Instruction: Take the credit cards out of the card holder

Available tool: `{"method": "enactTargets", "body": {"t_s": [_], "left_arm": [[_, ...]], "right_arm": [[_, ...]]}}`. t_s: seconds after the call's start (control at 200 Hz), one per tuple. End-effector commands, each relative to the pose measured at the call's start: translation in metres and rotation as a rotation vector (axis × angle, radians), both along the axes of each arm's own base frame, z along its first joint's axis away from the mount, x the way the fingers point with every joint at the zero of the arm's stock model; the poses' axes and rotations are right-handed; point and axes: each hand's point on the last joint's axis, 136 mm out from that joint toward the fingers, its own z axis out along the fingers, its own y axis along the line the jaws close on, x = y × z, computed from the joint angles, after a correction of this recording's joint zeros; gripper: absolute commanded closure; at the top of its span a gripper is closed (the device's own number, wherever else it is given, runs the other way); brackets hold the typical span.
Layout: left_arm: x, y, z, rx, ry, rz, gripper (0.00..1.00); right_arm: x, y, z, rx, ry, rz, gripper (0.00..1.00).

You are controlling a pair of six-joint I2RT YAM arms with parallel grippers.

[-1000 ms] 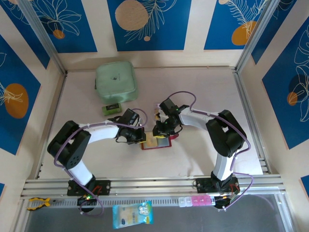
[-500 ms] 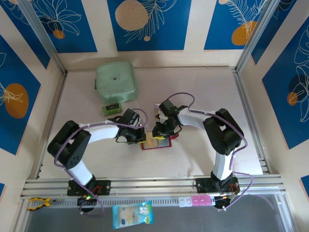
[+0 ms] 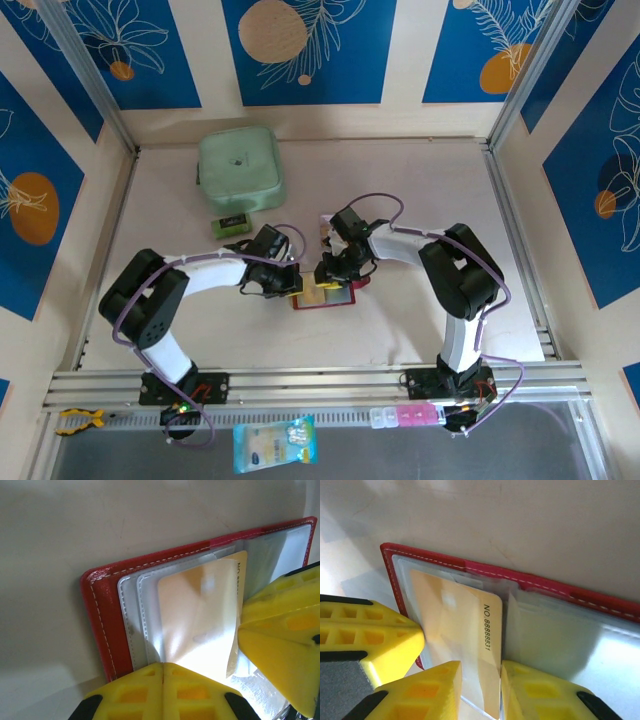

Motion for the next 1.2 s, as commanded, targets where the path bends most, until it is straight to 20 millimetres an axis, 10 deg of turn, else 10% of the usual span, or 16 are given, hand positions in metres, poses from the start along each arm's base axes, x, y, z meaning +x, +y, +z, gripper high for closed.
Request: {"method": "enactTargets", "body": {"t_s": [0.0,1.19], "left_arm": [[-0.009,0.008,-0.016,0.061,0.047,-0.01,1.0],[-0.015,0.016,-0.021,0.091,0.064,-0.011,1.0]], "right_arm": [[-0.006,0.004,0.004,0.068,0.046,-0.012,0.73],[0.002,-0.018,0.009,0.152,0.031,-0.078,0.95]]}}
